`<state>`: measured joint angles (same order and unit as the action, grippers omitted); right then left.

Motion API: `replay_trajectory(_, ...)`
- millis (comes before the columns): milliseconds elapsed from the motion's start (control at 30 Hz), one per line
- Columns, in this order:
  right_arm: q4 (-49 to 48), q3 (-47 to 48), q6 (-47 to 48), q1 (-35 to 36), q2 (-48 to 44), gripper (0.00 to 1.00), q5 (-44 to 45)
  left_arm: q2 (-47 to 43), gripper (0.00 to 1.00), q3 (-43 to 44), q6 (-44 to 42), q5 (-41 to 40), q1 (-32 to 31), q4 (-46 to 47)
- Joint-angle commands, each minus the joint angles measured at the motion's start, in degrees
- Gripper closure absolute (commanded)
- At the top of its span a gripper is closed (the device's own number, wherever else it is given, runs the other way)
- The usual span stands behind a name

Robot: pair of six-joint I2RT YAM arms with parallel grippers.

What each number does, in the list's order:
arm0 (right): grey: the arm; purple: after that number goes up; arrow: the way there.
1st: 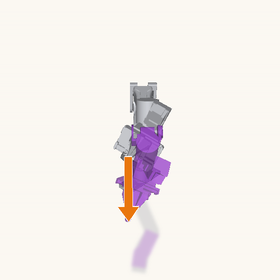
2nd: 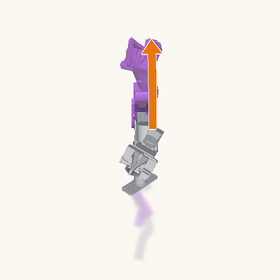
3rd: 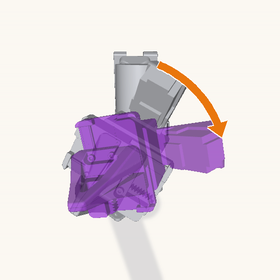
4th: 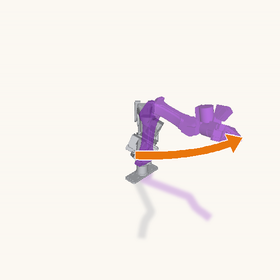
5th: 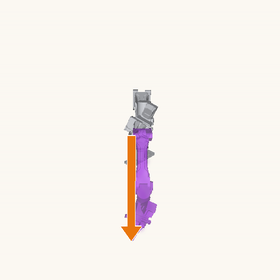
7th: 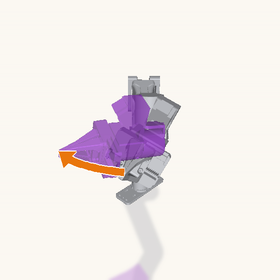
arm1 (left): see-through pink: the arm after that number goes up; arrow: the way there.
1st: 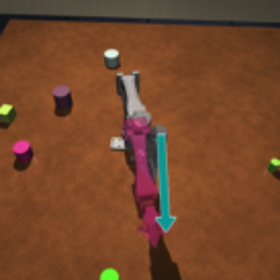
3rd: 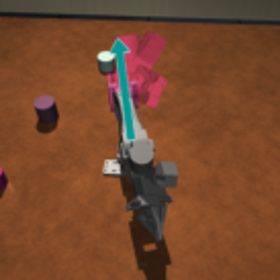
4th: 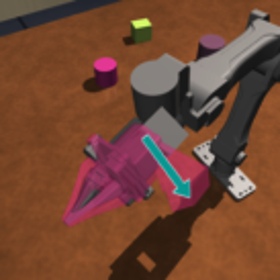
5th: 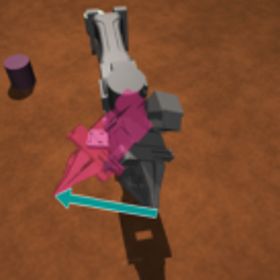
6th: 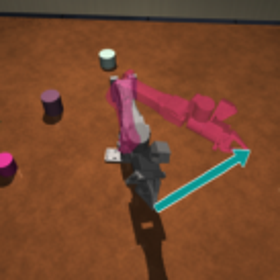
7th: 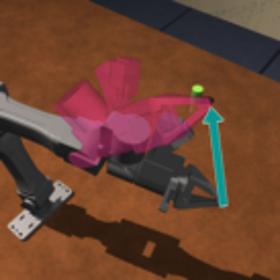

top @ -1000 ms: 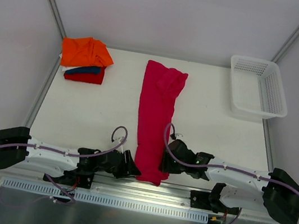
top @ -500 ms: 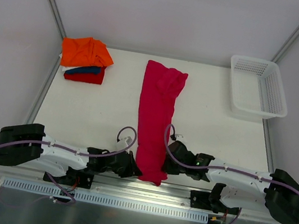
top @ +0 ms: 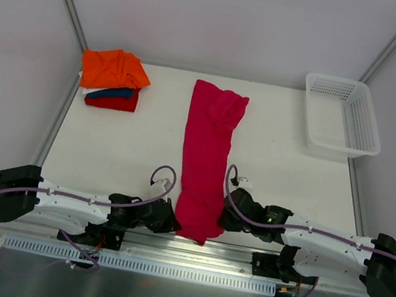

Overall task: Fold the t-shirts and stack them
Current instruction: Fold the tshirt

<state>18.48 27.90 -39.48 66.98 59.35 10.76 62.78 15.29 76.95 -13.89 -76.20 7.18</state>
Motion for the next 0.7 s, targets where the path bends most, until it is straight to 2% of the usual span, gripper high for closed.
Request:
replay_trajectory(0, 1.8, 2.2, -1.1, 0.3, -0.6, 0.9, 1.5, -0.6, 1.0, 0.3, -2.6, -3.6, -0.5, -9.1)
replay_trajectory(67, 1.6, 2.2, -1.1, 0.5, 0.0, 0.77, 1.0, 0.1, 1.0, 0.3, -2.5, -3.3, -0.5, -9.1)
replay_trajectory(100, 1.0, 2.2, -1.2, 0.8, 0.3, 0.66, 1.0, 1.0, 1.0, 0.4, -2.2, -3.1, -0.5, -9.1)
replay_trajectory(167, 1.0, 2.2, -1.5, 1.1, 0.6, 0.55, 0.9, 2.4, 1.0, 0.5, -2.0, -2.6, -0.5, -9.1)
replay_trajectory(233, 0.9, 2.1, -1.8, 1.6, 0.8, 0.5, 1.2, 3.0, 1.0, 1.1, -2.0, -2.5, -0.6, -9.1)
replay_trajectory(667, -7.0, 1.3, -4.1, 4.5, 8.7, 0.46, -0.4, 5.7, 1.0, 2.6, -2.2, -2.7, -1.4, -9.0)
